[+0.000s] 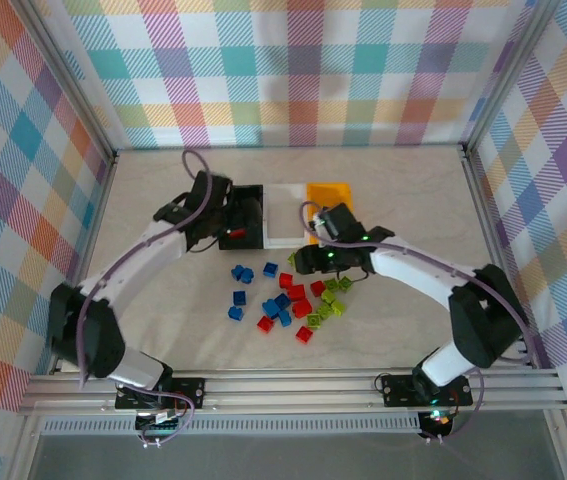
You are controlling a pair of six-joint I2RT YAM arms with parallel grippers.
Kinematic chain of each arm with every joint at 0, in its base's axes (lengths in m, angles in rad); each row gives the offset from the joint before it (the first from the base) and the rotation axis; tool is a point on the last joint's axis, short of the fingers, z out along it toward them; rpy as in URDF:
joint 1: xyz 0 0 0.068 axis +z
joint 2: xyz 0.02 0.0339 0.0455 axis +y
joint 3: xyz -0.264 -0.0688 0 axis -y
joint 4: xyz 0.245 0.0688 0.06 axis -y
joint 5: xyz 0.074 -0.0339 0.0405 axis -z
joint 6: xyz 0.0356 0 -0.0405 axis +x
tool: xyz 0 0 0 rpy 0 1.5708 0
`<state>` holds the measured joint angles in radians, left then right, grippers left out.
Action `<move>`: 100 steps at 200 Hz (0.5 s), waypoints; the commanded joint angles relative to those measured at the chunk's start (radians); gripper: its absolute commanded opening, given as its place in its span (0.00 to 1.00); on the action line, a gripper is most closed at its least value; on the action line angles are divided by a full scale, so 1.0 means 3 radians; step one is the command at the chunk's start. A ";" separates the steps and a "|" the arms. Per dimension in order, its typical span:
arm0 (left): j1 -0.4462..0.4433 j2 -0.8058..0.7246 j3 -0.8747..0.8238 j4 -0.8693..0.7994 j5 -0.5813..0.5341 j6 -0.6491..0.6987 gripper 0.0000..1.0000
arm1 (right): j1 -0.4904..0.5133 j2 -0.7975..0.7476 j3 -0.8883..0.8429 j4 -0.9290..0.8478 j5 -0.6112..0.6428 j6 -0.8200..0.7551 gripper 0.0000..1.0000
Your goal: Sort the legos into containers by color
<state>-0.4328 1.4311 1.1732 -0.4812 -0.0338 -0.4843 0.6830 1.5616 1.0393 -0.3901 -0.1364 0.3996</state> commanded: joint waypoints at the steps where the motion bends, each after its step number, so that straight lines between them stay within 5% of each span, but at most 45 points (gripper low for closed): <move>1: 0.0047 -0.0469 -0.0475 0.0306 0.0233 -0.0293 1.00 | 0.0235 0.0274 0.0218 0.0008 0.0055 -0.0132 0.65; 54: 0.0047 -0.1200 -0.1221 0.0290 0.0257 -0.0441 1.00 | 0.0457 0.0838 0.0622 -0.0104 0.0414 -0.0253 0.64; 100: 0.0047 -0.1292 -0.1389 0.0302 0.0280 -0.0490 1.00 | 0.0481 0.1036 0.0662 -0.0139 0.0496 -0.0301 0.57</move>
<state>-0.4301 1.0557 0.7761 -0.4137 0.0357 -0.6117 0.8188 1.8469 1.2171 -0.4099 -0.0170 0.3359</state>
